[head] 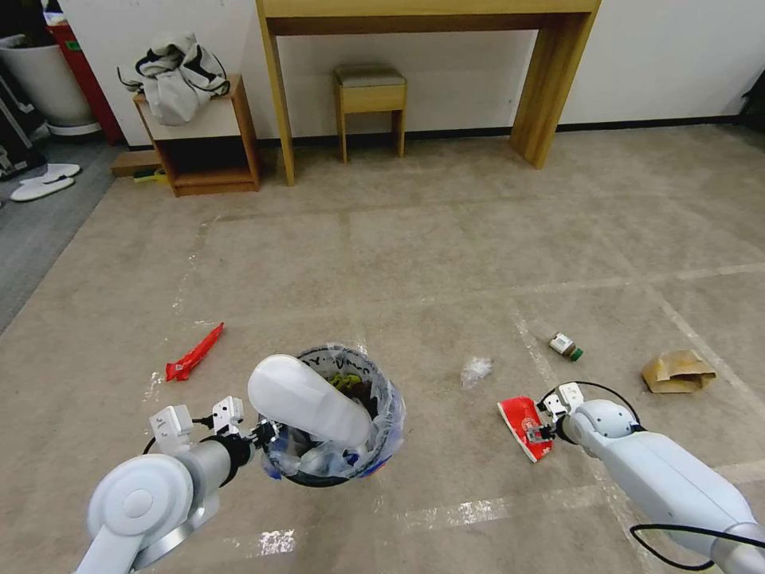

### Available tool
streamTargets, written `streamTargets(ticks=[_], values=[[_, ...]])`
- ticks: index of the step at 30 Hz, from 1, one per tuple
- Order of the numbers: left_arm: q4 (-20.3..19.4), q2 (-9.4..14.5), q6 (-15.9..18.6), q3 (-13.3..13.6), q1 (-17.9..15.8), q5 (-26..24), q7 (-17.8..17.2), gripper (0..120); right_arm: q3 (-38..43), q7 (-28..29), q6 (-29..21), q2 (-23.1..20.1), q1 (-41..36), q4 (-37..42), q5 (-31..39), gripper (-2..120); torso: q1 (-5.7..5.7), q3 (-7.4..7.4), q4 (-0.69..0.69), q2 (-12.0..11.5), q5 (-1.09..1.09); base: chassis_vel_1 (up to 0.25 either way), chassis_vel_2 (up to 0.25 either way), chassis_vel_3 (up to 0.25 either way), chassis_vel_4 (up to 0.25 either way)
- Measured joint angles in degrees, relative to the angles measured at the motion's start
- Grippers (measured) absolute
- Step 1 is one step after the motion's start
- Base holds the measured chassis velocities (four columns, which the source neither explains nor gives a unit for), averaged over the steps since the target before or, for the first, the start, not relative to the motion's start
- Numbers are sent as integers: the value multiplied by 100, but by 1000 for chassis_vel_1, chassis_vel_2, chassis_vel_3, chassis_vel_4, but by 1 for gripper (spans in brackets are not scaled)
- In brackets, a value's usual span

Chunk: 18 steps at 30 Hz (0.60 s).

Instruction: Pick up the trash bin and place the garbage on the floor into it.

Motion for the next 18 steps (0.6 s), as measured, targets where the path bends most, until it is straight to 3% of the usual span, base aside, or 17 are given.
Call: streamTargets(ticks=[6,8,11,14,18], values=[[-64,-45,-2,12,71,85,23,0,37,98,14,19,-15,-23,81,50,0,0,0,0,0,0,0,0,0],[-98,-53,-4,9,102,108,33,0,55,115,35,34,-24,-41,95,38,0,1,-1,0,1,0,0,0,0],[-111,-53,-5,-1,118,121,38,0,70,136,47,38,-33,-45,104,33,0,1,-1,0,1,0,0,0,0],[-142,-54,-6,-19,165,162,56,0,143,199,69,46,-85,-42,118,19,0,1,-1,0,1,0,0,0,0],[-164,-64,-9,-18,194,216,79,0,209,242,84,38,-146,3,131,8,0,1,-1,0,1,0,0,0,0]])
